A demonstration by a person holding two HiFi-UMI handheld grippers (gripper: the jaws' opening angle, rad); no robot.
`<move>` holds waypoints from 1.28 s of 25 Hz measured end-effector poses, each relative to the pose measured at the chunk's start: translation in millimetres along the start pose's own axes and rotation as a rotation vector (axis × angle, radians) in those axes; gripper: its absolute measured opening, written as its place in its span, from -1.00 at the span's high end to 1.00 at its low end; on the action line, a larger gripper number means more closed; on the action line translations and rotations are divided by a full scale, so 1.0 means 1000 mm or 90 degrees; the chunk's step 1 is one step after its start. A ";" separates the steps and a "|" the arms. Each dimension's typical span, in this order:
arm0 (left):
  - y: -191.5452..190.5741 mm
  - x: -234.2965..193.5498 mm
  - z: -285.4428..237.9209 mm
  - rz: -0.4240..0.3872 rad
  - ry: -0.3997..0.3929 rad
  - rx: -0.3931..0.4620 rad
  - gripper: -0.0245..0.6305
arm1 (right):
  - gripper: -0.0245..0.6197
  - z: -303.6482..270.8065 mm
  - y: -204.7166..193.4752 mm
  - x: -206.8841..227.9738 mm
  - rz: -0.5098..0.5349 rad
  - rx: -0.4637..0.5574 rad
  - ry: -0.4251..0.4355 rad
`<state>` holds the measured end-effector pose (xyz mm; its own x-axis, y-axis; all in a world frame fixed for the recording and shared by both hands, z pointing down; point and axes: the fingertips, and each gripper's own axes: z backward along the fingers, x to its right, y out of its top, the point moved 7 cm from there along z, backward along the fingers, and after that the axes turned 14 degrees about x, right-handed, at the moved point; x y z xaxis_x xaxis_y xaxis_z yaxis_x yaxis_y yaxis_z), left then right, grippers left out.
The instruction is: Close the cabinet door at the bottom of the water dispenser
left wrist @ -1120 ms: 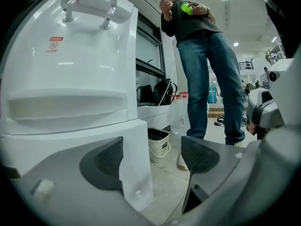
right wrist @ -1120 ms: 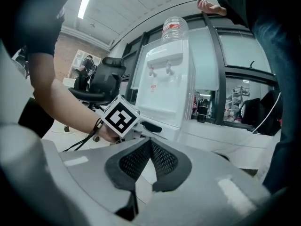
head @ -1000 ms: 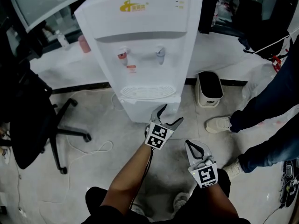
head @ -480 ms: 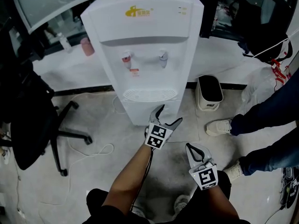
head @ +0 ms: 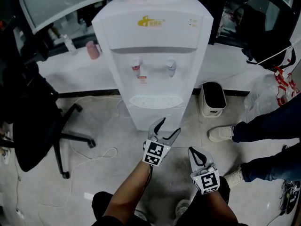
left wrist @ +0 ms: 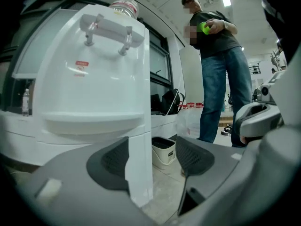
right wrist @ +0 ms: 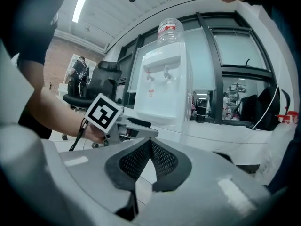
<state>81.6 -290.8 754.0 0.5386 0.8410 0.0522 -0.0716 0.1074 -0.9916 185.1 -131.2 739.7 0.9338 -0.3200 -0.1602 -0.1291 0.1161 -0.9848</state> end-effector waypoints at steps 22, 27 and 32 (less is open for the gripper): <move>0.285 -0.009 0.160 0.084 0.189 -0.015 0.87 | 0.92 -0.016 0.275 -0.024 -0.111 -0.061 0.016; 0.393 0.005 0.175 0.102 0.186 -0.024 0.87 | 0.92 -0.017 0.388 -0.016 -0.105 -0.043 0.024; 0.475 0.017 0.180 0.099 0.180 -0.019 0.87 | 0.92 -0.013 0.474 -0.011 -0.081 -0.030 0.028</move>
<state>-94.1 -129.7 305.3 0.7354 0.6650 -0.1303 -0.1483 -0.0296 -0.9885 109.0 -84.7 273.7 0.9281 -0.3707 -0.0359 -0.0275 0.0280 -0.9992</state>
